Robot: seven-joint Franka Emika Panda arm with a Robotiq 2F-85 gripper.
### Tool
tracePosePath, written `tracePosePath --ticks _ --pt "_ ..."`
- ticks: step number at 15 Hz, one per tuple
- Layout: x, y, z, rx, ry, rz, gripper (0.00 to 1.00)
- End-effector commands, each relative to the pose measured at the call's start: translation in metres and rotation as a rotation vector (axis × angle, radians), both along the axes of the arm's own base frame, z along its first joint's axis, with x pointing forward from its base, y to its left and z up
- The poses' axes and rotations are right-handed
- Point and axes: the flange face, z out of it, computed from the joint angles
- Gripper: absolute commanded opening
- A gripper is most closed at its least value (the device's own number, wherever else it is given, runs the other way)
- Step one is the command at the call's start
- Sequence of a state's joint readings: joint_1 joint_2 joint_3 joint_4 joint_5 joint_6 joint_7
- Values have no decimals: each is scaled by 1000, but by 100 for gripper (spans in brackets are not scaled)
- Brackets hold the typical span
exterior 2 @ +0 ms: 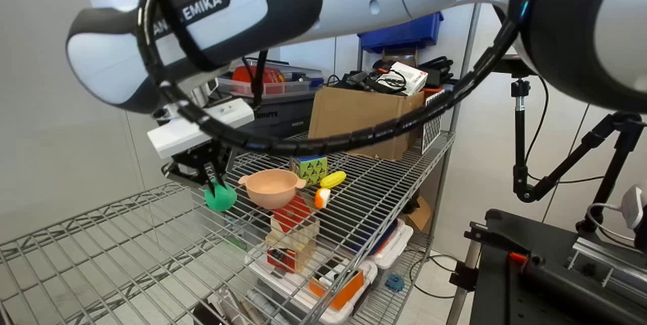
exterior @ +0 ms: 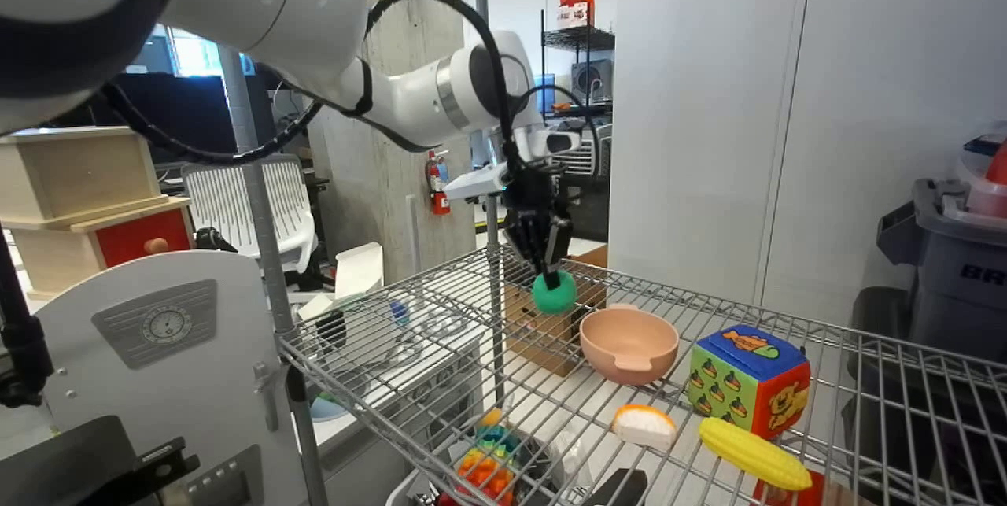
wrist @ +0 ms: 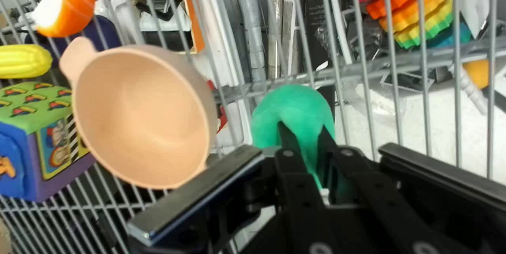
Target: Move the cube to the right, remove the green object from the bowl and put it on the shelf
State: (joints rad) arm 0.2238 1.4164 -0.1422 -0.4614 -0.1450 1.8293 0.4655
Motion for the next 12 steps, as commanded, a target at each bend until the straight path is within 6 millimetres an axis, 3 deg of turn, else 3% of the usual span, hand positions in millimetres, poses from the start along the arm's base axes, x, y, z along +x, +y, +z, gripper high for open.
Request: tracePosePath --ticks 1,3,5,6,7,12 --pt "-19 26 -57 -58 60 71 4" --pt "-26 34 -75 -83 85 95 4" --pt "-26 37 -69 -103 82 100 4" --pt "-25 34 -67 -112 81 101 40" --pt "-24 32 -65 -116 76 101 40" --pt "-20 32 -61 -138 45 107 76"
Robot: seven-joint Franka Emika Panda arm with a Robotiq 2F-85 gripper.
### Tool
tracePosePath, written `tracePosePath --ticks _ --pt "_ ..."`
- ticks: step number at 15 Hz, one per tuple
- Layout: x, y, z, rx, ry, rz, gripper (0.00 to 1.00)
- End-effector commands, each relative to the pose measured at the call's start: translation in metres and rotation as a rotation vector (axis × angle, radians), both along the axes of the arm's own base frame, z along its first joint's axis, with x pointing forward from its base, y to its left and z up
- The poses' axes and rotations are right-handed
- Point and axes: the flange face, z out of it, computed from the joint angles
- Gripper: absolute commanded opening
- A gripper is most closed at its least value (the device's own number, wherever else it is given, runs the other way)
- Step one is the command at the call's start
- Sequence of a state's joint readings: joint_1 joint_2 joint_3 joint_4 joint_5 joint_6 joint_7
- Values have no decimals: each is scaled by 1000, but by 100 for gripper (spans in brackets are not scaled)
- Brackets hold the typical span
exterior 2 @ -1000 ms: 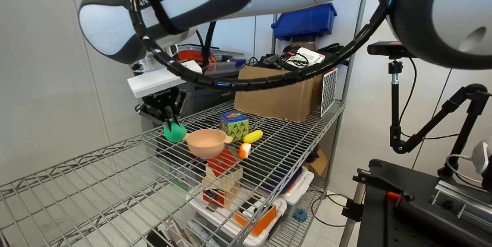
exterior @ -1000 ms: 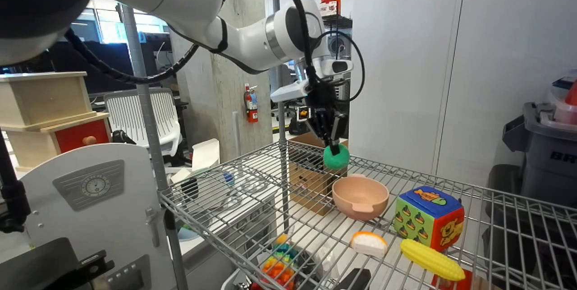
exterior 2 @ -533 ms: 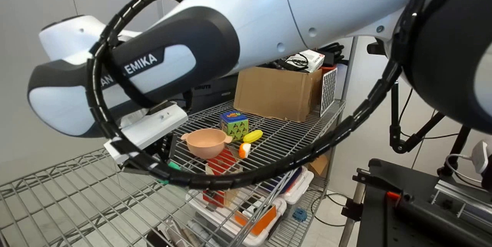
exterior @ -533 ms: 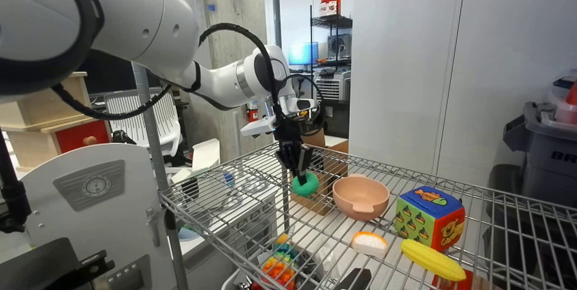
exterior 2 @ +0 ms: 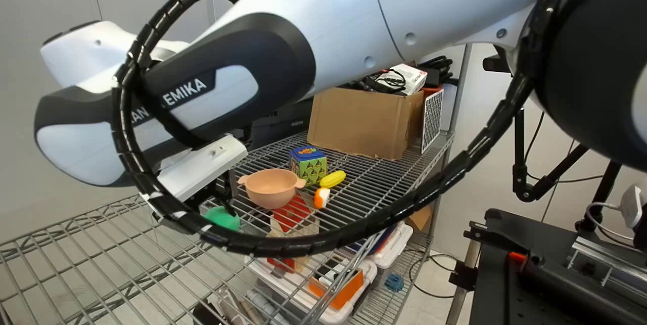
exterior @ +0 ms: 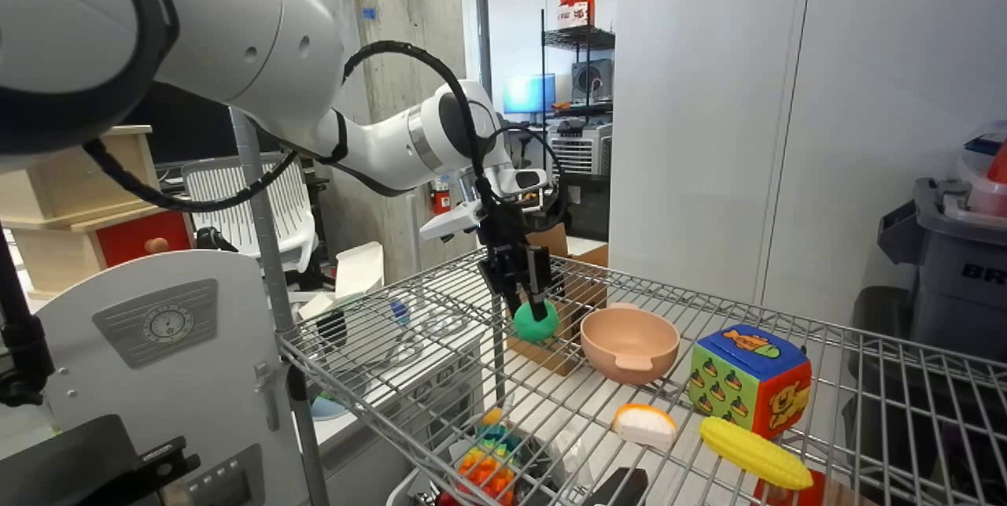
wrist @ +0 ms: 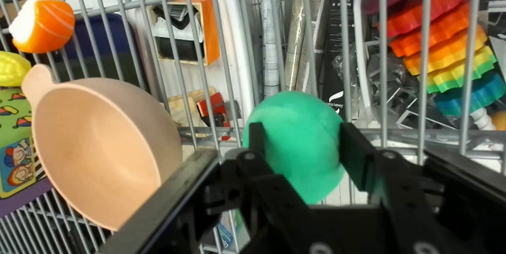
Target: Move the cube to the right, remove the green object from the bowl and put it on the shelf
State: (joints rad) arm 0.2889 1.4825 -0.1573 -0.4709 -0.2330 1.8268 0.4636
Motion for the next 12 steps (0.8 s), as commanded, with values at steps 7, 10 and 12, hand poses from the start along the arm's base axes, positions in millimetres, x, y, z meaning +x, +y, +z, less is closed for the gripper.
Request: tracePosePath --ticks 7,10,12 --pt "10 11 21 -33 -88 67 100" --pt "15 15 41 -33 -111 89 100" --pt "16 12 47 -34 -103 103 100"
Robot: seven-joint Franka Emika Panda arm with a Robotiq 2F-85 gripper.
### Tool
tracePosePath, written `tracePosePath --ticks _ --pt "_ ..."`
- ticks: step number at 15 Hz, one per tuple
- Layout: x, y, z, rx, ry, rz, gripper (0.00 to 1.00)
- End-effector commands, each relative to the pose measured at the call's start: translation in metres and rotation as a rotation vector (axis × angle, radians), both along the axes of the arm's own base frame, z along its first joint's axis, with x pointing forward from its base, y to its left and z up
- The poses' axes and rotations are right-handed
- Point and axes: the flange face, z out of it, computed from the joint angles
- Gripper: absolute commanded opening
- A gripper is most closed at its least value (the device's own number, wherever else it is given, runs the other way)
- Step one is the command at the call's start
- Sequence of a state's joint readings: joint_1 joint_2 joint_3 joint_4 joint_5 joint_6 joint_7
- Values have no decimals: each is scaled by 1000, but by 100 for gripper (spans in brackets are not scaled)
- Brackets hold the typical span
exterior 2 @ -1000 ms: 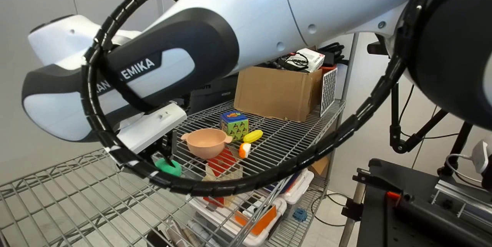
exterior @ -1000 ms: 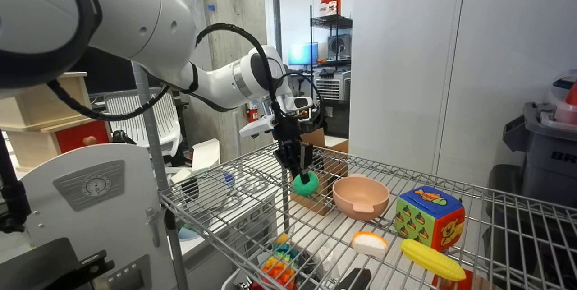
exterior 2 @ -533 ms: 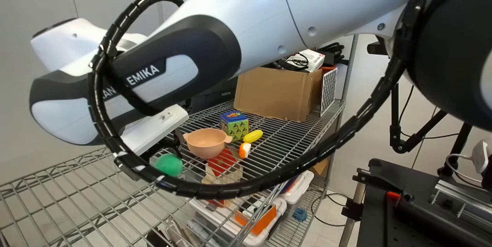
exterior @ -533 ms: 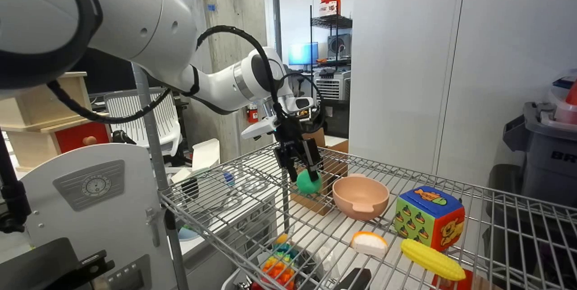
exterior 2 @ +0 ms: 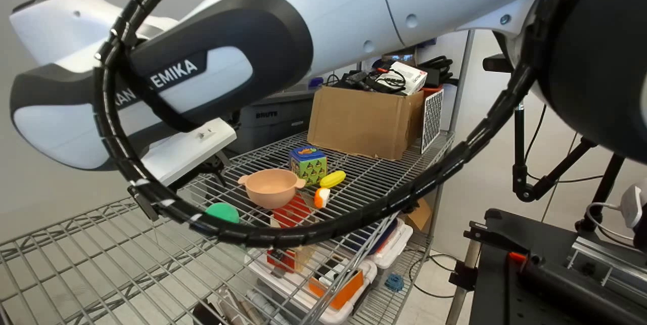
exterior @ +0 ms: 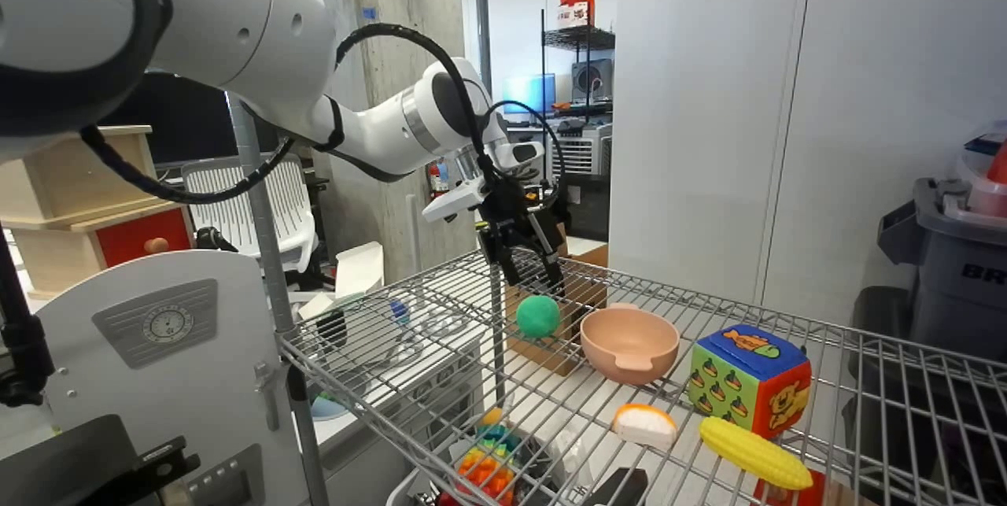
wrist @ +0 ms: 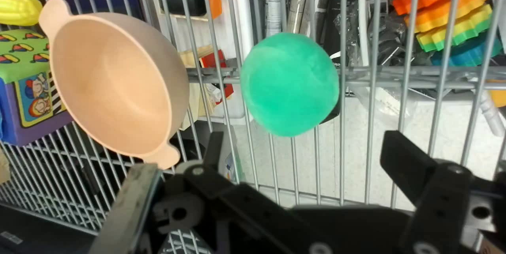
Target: Move the cube to the right, remove the green object from the bowl and put it on the shelf
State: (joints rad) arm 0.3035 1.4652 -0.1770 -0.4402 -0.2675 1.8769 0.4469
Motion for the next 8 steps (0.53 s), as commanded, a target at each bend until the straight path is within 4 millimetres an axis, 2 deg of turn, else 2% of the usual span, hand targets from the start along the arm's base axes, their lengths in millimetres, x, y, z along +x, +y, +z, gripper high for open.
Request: tracePosePath --ticks 1,4,5,8 --pt "3 -3 13 -21 11 45 100" --pt "-6 -22 1 -52 141 51 100" --pt "-2 -11 0 -28 71 39 100" --pt "-6 -21 -6 -42 122 40 100"
